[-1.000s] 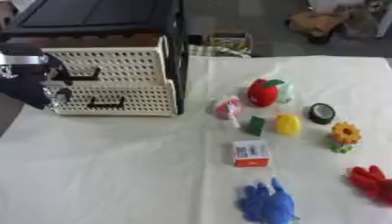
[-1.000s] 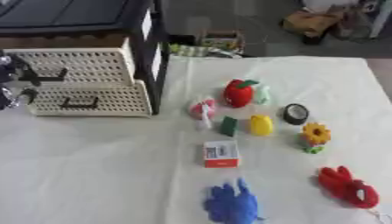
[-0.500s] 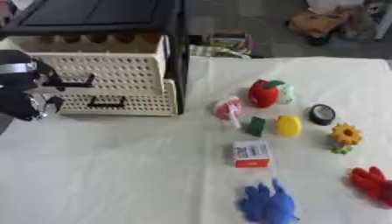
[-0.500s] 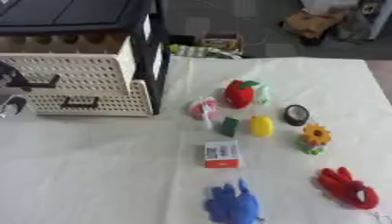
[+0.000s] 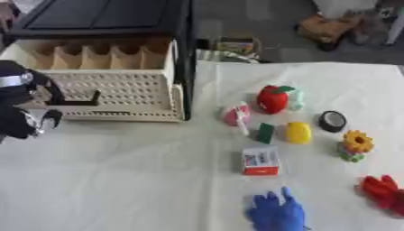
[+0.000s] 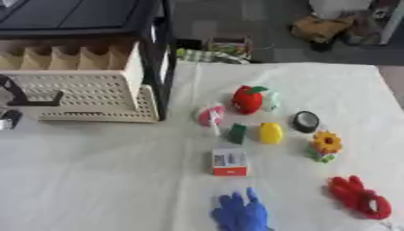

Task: Pick up objects from table and place into drawer.

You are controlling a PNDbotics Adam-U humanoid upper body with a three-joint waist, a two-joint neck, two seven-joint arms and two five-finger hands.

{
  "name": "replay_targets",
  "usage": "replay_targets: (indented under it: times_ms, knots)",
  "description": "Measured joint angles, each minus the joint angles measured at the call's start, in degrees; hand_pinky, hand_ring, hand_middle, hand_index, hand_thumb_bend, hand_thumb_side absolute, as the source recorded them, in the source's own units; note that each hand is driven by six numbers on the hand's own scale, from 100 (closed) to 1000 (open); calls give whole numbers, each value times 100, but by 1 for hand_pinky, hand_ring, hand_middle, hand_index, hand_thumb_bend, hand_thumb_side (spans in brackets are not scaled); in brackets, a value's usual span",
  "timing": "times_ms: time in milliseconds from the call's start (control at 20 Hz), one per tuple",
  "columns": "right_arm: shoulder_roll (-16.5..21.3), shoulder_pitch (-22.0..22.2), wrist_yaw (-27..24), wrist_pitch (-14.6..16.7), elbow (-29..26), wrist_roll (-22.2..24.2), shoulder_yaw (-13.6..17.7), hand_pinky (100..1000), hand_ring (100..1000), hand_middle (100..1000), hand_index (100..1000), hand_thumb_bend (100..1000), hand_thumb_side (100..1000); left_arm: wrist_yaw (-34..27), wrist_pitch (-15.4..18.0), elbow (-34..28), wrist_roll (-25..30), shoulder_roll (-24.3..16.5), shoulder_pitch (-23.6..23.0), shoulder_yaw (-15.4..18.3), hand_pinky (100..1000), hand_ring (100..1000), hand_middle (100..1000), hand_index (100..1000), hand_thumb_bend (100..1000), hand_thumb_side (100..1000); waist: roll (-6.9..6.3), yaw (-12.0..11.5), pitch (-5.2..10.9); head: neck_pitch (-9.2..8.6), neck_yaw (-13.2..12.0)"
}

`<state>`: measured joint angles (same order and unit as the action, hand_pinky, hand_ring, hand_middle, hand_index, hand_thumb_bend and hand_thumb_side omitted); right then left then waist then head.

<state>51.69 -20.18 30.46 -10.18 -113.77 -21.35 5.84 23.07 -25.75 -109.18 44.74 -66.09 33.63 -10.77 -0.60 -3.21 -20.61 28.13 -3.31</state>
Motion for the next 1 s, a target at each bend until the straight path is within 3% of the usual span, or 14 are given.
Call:
replay_targets:
  times_ms: [350,500,1000]
  knots:
    - [0,-10,0,0,0,-4,11,820,871,867,878,100,1000,-56,-51,-252,-51,-53,-190,50,100,100,100,859,105,408,5,-1,2,-1,37]
    - [0,-29,0,-2,0,-2,11,820,871,867,878,100,1000,-50,-52,-275,-52,-53,-190,70,100,100,100,998,105,408,6,-1,2,-2,38]
    - [0,-23,0,-20,0,-17,11,820,870,867,876,100,1000,-156,-123,-373,-122,-53,-179,207,100,100,100,978,105,408,21,-4,2,-2,47]
